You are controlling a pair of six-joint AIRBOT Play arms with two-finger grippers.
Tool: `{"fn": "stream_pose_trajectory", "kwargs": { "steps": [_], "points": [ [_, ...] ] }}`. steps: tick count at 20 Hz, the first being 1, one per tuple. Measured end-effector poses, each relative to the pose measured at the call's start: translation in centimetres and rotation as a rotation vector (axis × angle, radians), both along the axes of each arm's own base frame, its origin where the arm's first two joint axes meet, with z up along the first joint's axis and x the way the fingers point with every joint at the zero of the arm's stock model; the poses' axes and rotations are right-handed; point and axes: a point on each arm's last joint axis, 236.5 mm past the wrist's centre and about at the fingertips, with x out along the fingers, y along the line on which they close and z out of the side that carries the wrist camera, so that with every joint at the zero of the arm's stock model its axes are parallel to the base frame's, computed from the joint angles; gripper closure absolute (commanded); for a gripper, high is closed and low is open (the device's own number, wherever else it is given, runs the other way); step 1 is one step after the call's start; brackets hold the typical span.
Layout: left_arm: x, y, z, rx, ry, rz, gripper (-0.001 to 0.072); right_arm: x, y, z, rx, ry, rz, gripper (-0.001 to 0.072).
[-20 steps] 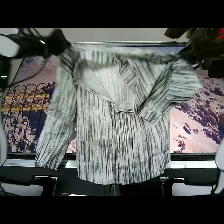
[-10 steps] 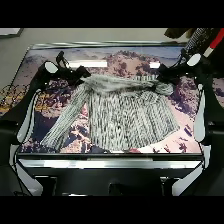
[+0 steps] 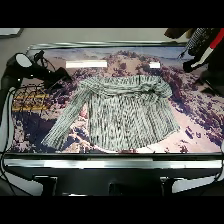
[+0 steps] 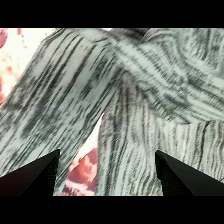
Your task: Fold the clothes and pants, and hang the long-sleeved shirts on hangers.
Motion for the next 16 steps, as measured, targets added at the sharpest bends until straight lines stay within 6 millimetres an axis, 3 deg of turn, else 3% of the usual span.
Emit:
{"fn": "stream_pose_trajectory", "kwargs": {
  "steps": [3,6,11,16],
  "points": [
    [-5.0,1.1,-2.6,0.04,0.104,-0.011,0.0043,-5.3,-1.2,-4.2,0.086,0.12,-0.049,0.0154],
    [-9.2,0.7,-5.1,0.02,0.157,0.001,0.0043,-8.1,0.1,-7.9,0.156,0.183,-0.035,0.0154],
    [-12.9,-0.1,-7.7,-0.01,0.185,0.024,0.0043,-8.6,1.1,-10.8,0.185,0.154,0.003,0.0154],
    [-13.4,-0.3,-8.4,-0.014,0.18,0.02,0.0043,-8.2,2.8,-13.3,0.282,0.152,0.035,0.0154]
  ]
}}
